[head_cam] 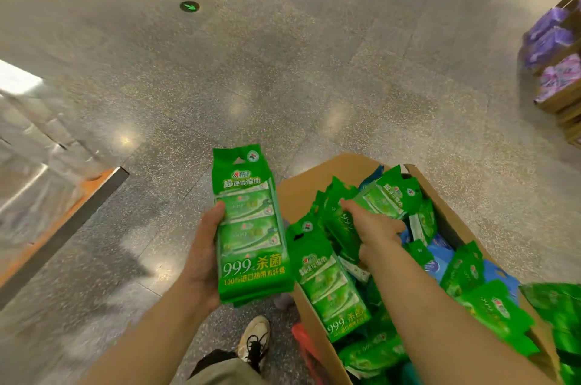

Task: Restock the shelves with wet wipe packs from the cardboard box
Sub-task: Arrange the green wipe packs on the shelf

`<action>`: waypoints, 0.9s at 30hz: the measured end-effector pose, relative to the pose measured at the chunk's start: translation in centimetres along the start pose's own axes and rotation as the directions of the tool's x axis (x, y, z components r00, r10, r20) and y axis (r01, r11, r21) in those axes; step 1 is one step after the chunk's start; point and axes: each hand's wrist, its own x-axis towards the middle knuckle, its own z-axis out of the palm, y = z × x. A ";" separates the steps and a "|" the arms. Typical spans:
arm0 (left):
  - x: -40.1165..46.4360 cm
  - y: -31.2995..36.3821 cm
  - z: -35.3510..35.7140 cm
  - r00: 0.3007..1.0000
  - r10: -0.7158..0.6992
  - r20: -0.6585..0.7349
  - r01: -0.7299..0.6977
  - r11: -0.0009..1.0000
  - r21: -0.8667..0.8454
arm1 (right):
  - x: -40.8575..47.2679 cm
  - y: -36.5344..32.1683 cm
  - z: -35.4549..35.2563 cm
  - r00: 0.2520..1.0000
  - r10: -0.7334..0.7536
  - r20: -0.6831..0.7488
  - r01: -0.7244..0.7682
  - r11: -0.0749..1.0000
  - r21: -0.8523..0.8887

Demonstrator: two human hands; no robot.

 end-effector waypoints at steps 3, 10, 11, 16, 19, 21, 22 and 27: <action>0.2 -0.4 -0.5 0.998 -0.008 0.054 0.007 1.000 0.020 | 0.4 0.5 -1.2 0.997 -0.004 0.083 -0.007 0.991 0.134; 0.8 -1.4 1.2 0.997 -0.072 0.033 0.071 0.996 0.048 | -5.5 1.2 -7.0 0.893 -0.237 0.382 0.124 0.947 0.296; 0.9 -1.7 1.5 0.996 -0.076 0.055 0.073 0.996 0.052 | -6.7 0.9 -7.8 0.864 -0.308 0.399 0.206 0.938 0.279; 1.8 -3.6 3.5 0.982 -0.140 0.123 0.131 0.988 0.083 | -13.3 -1.5 -11.1 0.642 -0.587 0.493 0.641 0.764 0.075; 2.0 -4.4 4.5 0.961 -0.175 0.212 0.164 0.984 0.069 | -16.2 -1.9 -10.7 0.593 -0.645 0.481 0.764 0.639 -0.086; 1.8 -4.8 5.3 0.942 -0.189 0.276 0.181 0.982 0.057 | -16.5 -1.1 -9.3 0.592 -0.675 0.440 0.799 0.564 -0.210; 1.7 -4.9 5.7 0.941 -0.177 0.289 0.174 0.984 0.037 | -16.4 -0.6 -8.7 0.590 -0.683 0.432 0.805 0.540 -0.247; 1.6 -4.2 5.4 0.943 -0.133 0.306 0.173 0.979 -0.105 | -15.9 0.4 -9.1 0.521 -0.638 0.567 0.820 0.557 -0.127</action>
